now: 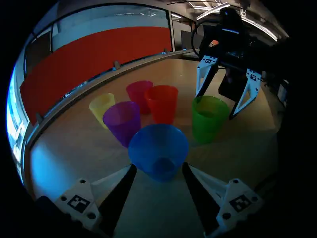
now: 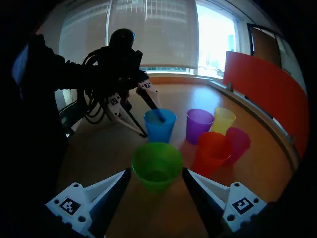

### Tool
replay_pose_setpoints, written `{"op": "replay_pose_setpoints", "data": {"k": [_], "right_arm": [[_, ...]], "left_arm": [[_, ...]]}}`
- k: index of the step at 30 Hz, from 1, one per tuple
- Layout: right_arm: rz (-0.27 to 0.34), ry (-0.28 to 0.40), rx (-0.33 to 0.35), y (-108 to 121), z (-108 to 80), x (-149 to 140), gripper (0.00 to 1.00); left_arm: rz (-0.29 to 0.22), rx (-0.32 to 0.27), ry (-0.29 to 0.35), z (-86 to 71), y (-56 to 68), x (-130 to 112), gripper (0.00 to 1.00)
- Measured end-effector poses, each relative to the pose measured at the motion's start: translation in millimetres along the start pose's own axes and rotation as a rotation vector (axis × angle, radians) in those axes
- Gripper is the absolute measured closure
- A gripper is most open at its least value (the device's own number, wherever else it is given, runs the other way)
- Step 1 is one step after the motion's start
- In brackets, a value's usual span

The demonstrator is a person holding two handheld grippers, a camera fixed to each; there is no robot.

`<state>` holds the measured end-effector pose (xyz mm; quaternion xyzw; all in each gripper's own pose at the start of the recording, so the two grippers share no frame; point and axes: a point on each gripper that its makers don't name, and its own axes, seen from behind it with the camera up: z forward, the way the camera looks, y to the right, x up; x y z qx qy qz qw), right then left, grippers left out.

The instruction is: Pour water

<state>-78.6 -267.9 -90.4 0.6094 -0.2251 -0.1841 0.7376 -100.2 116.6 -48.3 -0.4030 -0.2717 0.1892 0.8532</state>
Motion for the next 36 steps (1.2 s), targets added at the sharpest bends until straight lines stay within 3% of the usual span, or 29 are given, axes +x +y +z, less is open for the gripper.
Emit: {"op": "replay_pose_setpoints", "data": {"k": [23,36], "right_arm": [[0.038,-0.023,-0.093,2.4,-43.6,-25.1,0.0],[0.07,-0.01,-0.133,3.4,-53.0,-25.8,0.0]], "left_arm": [[0.01,0.063,-0.034,-29.9,-2.5,-15.8,0.14],[-0.009,0.115,-0.038,-44.9,-11.2,-23.9,0.15]]}}
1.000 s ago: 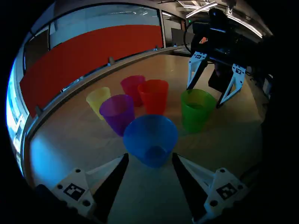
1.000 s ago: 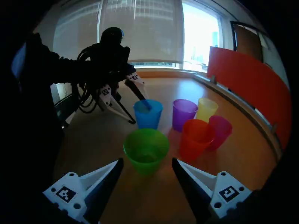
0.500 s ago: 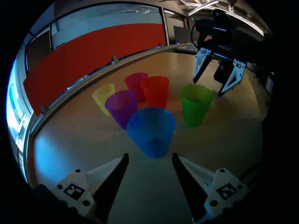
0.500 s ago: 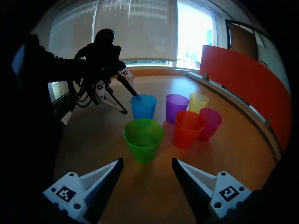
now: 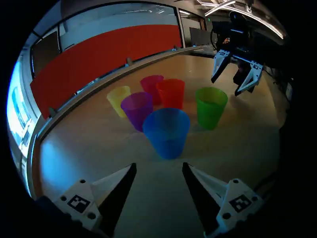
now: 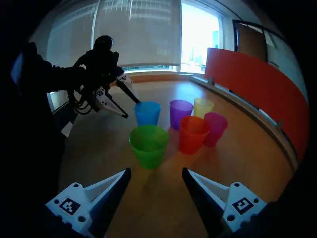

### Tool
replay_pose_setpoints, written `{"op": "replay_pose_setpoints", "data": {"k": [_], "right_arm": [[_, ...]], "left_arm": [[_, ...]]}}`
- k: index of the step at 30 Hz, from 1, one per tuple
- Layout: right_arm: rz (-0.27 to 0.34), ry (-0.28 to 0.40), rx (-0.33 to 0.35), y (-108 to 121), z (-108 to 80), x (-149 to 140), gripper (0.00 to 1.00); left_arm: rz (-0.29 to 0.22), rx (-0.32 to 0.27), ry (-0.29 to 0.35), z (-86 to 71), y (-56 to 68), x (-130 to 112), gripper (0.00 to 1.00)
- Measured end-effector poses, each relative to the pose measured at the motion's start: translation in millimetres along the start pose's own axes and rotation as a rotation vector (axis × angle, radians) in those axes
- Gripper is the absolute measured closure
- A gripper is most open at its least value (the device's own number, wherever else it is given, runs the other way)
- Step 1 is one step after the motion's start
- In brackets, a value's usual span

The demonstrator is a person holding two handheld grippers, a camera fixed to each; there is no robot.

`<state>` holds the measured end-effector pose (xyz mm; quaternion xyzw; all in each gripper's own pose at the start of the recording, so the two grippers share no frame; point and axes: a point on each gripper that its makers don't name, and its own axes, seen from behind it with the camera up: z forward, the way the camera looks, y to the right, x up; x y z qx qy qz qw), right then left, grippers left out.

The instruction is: Pour water

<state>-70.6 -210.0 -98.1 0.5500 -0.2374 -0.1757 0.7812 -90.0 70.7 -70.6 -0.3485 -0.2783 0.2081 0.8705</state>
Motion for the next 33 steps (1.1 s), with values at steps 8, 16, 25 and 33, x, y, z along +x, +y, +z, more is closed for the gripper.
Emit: {"op": "replay_pose_setpoints", "data": {"k": [8,16,25,33], "right_arm": [[0.022,0.014,-0.053,7.9,-4.6,2.0,0.0],[0.052,0.05,-0.138,24.3,-13.5,10.5,0.0],[0.097,0.112,-0.265,51.4,-30.3,19.2,0.0],[0.123,0.162,-0.373,71.3,-48.5,24.9,0.0]], "left_arm": [[-0.032,0.054,0.01,-9.6,-13.7,-4.5,0.14],[-0.07,0.121,0.033,-20.3,-34.1,-9.6,0.14],[-0.099,0.201,0.083,-33.8,-58.3,0.0,0.14],[-0.143,0.294,0.165,-50.9,-82.5,18.9,0.15]]}}
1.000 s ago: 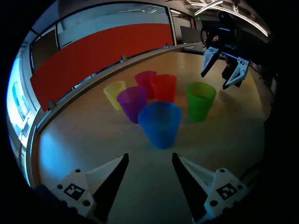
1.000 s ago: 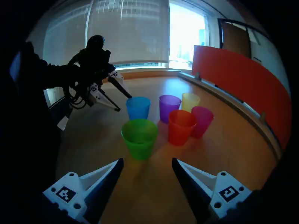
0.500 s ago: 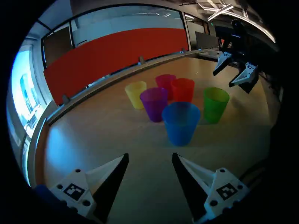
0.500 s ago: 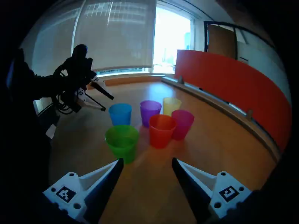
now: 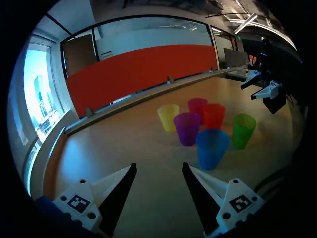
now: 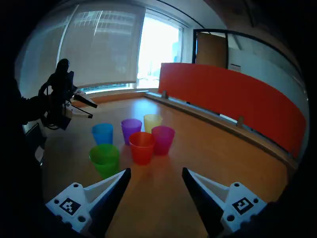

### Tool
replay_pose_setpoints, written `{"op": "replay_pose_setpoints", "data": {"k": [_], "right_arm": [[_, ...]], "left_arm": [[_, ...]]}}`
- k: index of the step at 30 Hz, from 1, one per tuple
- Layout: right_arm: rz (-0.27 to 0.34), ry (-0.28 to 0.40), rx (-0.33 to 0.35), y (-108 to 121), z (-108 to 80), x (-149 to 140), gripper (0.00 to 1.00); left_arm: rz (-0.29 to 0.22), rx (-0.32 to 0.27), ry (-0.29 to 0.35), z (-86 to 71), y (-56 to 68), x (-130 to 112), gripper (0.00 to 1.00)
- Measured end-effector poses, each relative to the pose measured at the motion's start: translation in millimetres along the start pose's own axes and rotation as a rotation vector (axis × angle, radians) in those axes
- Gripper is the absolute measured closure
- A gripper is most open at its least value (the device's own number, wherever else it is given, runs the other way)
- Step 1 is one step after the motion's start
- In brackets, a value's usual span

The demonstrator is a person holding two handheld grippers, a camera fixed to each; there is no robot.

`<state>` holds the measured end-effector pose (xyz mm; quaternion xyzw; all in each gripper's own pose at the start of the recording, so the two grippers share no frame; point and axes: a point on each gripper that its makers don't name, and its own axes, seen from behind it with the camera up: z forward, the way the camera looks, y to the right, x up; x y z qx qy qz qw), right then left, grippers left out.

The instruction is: Pour water

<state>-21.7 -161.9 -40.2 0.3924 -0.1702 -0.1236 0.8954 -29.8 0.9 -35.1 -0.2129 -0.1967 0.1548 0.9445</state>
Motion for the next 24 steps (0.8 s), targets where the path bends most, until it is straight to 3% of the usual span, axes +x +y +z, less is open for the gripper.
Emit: {"op": "replay_pose_setpoints", "data": {"k": [17,24], "right_arm": [[0.062,0.177,-0.218,42.3,-19.7,44.5,0.0],[0.073,0.234,-0.31,61.8,-33.6,61.4,0.0]], "left_arm": [[-0.077,0.157,0.154,-17.4,-45.9,34.5,0.15],[-0.115,0.192,0.202,-25.3,-55.5,43.9,0.15]]}}
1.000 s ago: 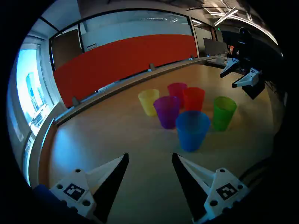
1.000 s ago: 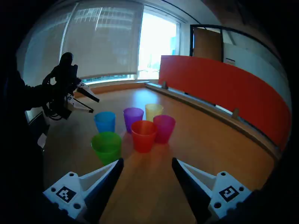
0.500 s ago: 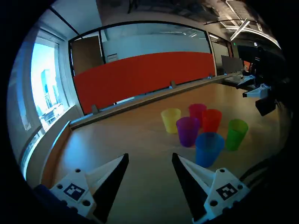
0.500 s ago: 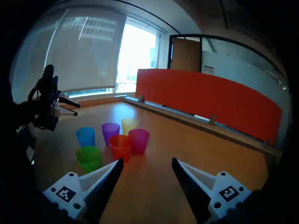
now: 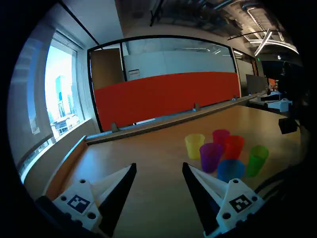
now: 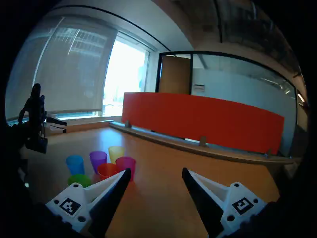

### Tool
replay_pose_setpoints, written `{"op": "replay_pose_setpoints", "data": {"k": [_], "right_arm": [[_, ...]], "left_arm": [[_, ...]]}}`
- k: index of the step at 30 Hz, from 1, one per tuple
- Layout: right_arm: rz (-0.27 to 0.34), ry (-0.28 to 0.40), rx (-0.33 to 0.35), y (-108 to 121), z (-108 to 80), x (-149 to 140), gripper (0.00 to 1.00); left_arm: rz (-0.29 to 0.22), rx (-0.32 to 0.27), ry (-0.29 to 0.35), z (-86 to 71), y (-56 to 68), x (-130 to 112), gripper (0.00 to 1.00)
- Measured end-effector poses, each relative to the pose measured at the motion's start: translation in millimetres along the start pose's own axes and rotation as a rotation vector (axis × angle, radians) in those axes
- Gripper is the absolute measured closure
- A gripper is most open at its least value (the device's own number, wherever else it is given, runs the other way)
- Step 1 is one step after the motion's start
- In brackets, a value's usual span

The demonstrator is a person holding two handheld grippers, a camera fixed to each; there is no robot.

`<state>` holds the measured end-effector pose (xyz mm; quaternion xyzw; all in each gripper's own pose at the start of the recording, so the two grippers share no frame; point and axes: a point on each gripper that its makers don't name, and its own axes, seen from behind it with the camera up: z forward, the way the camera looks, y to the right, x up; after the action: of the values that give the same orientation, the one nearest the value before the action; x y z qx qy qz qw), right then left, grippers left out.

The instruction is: Pour water

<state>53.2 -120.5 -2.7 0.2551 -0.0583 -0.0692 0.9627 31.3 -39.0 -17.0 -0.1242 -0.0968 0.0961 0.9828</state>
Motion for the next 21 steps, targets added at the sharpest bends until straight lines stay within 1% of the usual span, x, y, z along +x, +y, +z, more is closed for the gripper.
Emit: {"op": "replay_pose_setpoints", "data": {"k": [3,6,12,17,21], "right_arm": [[0.012,0.022,-0.046,10.2,-1.9,6.5,0.0],[0.029,0.043,-0.104,21.3,-4.4,13.6,0.0],[0.041,0.108,-0.225,41.5,-10.0,31.8,0.0],[0.064,0.142,-0.293,54.5,-15.9,39.6,0.0],[0.081,0.167,-0.343,65.6,-24.4,44.0,0.0]], "left_arm": [[-0.014,0.012,0.028,-2.6,-2.7,8.0,0.14],[-0.031,0.017,0.05,-4.3,-2.7,13.9,0.15],[-0.043,0.038,0.096,-8.1,-6.2,31.4,0.15],[-0.057,0.057,0.136,-10.9,-8.3,44.0,0.14],[-0.062,0.077,0.167,-14.3,-12.5,52.2,0.15]]}}
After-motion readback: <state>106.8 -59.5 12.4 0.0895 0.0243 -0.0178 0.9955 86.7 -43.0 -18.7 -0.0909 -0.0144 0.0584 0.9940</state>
